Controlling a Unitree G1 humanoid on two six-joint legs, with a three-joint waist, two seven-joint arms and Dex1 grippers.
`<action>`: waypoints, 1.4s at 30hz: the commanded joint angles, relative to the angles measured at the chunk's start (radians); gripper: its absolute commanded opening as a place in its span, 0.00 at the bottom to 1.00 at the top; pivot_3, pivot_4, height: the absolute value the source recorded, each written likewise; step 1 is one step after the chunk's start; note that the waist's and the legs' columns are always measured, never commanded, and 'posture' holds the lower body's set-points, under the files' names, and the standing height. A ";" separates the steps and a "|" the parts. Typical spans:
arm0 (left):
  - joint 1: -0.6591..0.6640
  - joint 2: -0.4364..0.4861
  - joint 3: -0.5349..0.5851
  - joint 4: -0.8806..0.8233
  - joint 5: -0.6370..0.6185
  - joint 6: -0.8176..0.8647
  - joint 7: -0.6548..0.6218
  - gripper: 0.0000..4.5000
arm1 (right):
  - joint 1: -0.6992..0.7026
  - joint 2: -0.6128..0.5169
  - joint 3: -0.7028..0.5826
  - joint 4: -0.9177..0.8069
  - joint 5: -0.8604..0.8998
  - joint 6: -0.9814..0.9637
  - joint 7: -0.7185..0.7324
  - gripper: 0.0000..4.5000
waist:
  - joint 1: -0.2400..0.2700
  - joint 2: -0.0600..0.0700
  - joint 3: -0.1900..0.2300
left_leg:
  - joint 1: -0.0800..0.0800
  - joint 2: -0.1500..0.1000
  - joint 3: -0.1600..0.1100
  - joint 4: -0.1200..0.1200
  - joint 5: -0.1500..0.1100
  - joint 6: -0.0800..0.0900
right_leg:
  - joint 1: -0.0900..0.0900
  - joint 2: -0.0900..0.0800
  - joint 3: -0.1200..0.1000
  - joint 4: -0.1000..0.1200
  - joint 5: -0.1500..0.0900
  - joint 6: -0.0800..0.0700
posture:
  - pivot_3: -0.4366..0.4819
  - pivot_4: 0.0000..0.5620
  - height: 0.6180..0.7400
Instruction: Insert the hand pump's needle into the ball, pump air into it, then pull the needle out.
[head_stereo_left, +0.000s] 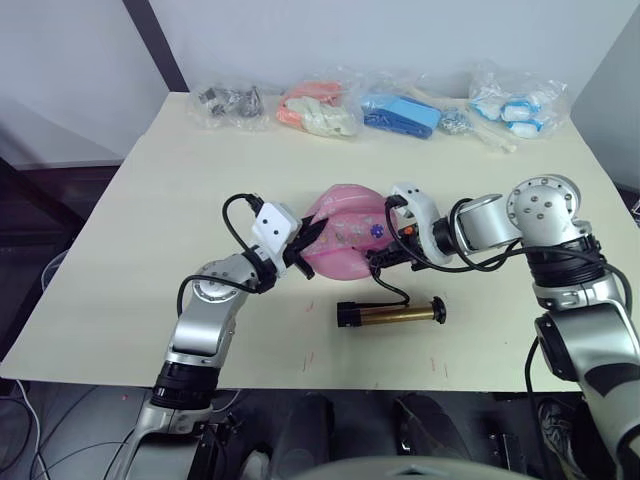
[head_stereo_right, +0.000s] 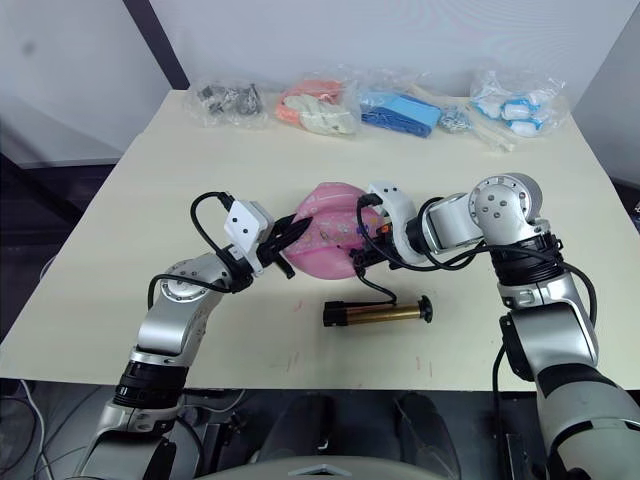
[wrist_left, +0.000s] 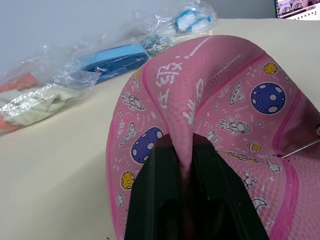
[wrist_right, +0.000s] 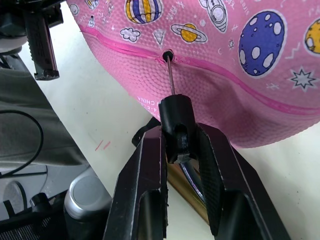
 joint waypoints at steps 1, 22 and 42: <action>0.002 0.009 -0.029 0.009 0.018 -0.025 -0.023 0.01 | -0.020 -0.006 0.026 -0.006 0.004 0.007 0.018 0.08 | 0.000 0.000 0.000 | 0.000 0.000 0.000 0.000 0.000 0.000 | 0.000 0.000 0.000 0.000 0.000 0.000 | 0.48 0.27 0.97; 0.017 0.015 -0.050 0.074 0.038 -0.117 -0.053 0.01 | -0.212 -0.024 0.210 0.220 0.062 0.007 0.028 0.08 | -0.001 0.000 0.000 | 0.000 0.000 0.000 -0.001 0.000 0.000 | 0.000 0.000 0.000 -0.001 0.000 0.000 | 0.48 0.27 0.97; 0.027 0.023 -0.069 0.092 0.055 -0.162 -0.070 0.01 | -0.468 0.011 0.467 0.455 0.077 0.007 0.230 0.08 | -0.001 0.001 0.001 | -0.001 0.000 0.000 -0.001 0.000 0.000 | -0.002 0.000 -0.001 -0.002 0.000 0.000 | 0.48 0.27 0.97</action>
